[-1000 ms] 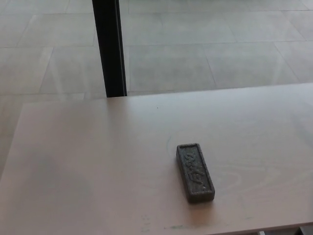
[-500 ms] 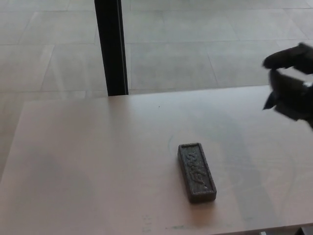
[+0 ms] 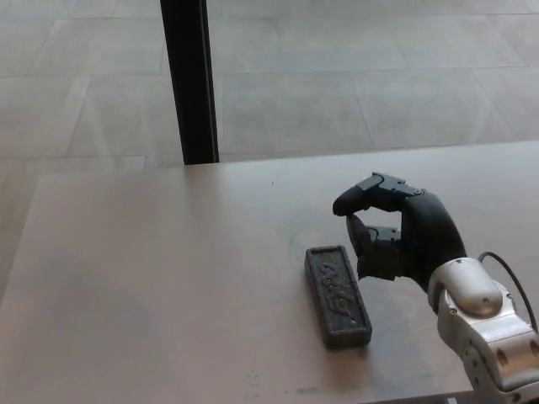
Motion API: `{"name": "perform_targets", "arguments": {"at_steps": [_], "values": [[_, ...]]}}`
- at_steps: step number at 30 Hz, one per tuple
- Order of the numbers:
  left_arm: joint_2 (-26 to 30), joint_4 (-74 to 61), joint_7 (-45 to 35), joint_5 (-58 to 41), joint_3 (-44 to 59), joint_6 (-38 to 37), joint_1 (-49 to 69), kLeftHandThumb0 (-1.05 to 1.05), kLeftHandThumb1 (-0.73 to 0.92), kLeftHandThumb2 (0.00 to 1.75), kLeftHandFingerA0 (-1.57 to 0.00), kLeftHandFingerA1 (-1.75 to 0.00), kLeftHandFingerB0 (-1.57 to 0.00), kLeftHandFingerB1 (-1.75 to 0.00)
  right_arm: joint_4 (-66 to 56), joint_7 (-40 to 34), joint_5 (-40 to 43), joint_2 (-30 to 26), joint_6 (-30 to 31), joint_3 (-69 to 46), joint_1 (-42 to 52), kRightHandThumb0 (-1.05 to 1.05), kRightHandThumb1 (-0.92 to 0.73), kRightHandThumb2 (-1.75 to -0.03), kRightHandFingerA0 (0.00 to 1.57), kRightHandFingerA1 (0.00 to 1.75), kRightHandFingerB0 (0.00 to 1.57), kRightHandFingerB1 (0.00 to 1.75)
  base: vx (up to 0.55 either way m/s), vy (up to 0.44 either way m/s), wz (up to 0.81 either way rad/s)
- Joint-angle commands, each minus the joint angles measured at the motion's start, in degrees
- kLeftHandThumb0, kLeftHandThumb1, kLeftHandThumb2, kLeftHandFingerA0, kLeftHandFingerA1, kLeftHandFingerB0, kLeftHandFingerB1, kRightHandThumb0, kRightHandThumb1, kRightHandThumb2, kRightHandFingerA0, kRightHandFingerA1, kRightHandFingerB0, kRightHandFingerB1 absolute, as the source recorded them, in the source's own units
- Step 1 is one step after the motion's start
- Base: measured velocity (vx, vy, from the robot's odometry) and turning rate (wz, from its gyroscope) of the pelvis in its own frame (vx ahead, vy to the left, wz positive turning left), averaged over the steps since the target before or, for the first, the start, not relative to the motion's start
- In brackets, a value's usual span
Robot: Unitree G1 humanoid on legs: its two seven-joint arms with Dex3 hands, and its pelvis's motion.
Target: The robot uses its right hand to hold the eraser kept in the middle of the desk and use it to wipe the desk by swiping its surface twice
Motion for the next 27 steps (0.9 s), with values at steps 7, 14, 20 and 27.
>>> {"name": "perform_targets", "arguments": {"at_steps": [7, 14, 20, 27], "values": [[0.95, 2.37, -0.61, -0.87, -0.03, -2.43, -0.58, -0.28, 0.52, 0.55, -0.83, -0.77, -0.71, -0.63, 7.73, -1.35, -8.27, 2.09, -4.60, 3.19, -0.83, -0.33, -0.55, -1.07, 1.01, 1.75, 0.82, 1.62, 0.00, 0.000, 0.00], [0.92, 2.06, -0.30, -0.35, -0.86, -2.46, -0.46, -0.28, 0.53, 0.55, -0.81, -0.74, -0.71, -0.62, 10.21, -1.63, -10.84, 3.98, -3.44, 4.40, -1.69, -0.31, -0.58, -1.08, 0.95, 1.75, 0.77, 1.63, 0.00, 0.000, 0.00], [0.86, 1.33, -0.28, -0.25, -1.30, -2.77, -0.03, -0.31, 0.52, 0.55, -0.80, -0.74, -0.71, -0.62, 13.23, -2.08, -12.40, 4.19, -5.84, 3.69, -1.69, -0.31, -0.56, -1.14, 0.95, 1.75, 0.75, 1.63, 0.00, 0.000, 0.00], [0.64, 0.13, 0.33, 0.00, -1.99, -2.16, -0.23, -0.32, 0.52, 0.55, -0.80, -0.72, -0.70, -0.62, 14.71, -2.40, -19.65, 1.06, -8.54, 8.62, 0.98, -0.36, -0.65, -0.86, 0.90, 1.75, 0.76, 1.50, 0.00, 0.000, 0.00]]}}
